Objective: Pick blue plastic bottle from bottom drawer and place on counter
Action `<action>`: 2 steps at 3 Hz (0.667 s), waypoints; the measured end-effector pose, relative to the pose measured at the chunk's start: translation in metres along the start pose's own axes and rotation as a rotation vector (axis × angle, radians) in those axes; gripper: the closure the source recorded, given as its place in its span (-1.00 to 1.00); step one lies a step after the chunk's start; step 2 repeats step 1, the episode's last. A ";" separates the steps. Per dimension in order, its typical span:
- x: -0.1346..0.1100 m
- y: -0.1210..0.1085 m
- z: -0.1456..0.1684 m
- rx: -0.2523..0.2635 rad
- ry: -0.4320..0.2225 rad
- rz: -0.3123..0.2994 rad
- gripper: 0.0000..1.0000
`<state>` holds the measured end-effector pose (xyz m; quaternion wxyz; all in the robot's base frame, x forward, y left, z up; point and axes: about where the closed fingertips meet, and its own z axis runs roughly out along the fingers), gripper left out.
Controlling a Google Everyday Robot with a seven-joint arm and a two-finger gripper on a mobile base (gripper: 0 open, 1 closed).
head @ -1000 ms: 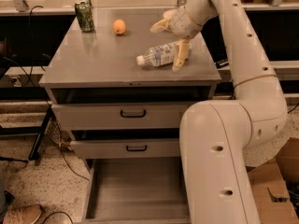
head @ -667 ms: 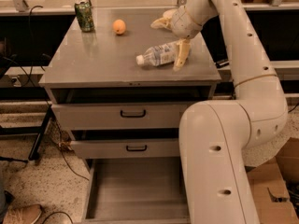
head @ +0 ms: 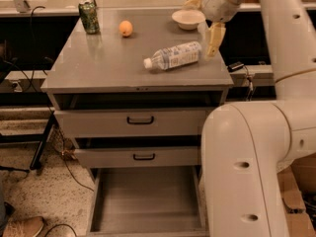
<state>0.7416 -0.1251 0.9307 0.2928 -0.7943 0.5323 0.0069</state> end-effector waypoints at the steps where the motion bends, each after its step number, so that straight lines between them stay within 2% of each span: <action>1: 0.007 0.003 -0.053 0.042 0.101 0.023 -1.00; 2: 0.007 0.003 -0.053 0.042 0.101 0.023 -1.00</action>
Offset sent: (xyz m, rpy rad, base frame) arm 0.0000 0.0000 0.0000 0.0000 0.0000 0.0000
